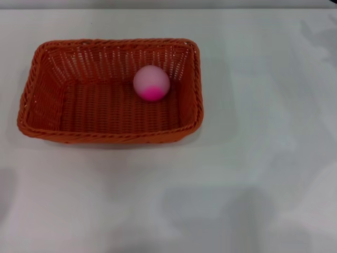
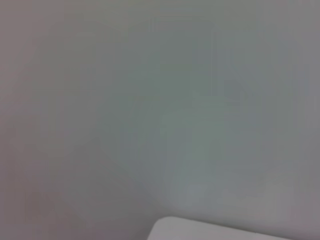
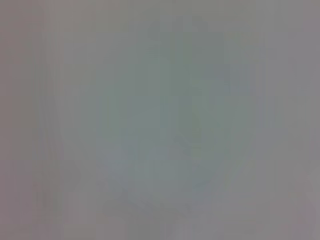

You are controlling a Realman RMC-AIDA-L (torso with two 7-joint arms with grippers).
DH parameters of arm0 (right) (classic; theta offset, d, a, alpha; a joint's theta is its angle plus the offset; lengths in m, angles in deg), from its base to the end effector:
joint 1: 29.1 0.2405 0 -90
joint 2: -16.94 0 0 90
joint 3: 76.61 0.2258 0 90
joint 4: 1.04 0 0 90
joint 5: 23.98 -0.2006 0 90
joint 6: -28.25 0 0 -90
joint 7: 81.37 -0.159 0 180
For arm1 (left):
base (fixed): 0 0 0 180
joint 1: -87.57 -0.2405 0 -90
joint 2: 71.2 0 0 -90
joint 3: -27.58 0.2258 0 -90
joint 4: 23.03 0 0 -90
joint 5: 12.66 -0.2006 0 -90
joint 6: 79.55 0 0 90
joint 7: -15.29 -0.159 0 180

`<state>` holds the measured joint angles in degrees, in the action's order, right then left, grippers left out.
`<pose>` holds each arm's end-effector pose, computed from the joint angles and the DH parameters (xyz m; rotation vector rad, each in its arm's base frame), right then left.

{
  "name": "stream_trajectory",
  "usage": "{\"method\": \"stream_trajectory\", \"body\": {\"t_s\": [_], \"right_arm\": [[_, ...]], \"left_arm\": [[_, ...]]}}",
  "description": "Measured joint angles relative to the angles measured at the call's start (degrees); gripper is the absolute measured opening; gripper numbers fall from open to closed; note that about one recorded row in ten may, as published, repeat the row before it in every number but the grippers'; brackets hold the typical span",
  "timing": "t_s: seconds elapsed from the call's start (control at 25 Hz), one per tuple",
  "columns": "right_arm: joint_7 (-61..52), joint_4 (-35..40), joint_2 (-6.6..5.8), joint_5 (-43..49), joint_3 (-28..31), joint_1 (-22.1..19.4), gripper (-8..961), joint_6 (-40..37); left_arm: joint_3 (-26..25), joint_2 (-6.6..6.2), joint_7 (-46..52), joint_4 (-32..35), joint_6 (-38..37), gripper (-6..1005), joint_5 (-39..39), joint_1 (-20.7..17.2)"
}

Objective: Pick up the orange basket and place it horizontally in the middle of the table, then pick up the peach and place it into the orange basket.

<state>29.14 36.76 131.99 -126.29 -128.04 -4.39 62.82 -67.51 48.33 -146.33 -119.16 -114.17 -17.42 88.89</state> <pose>0.3232 0.3972 0.0999 -1.7311 0.7684 0.4134 -0.2542 0.3431 0.1352 -1.3928 -0.9759 -0.2018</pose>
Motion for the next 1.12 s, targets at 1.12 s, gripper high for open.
{"method": "stream_trajectory", "body": {"t_s": [1.12], "right_arm": [[44.9,-25.5,0.08,-37.2,11.8,-0.1,872,8.4]], "left_arm": [[-0.2,-0.43,-0.1,66.0,86.9,483,11.9,7.6]]}}
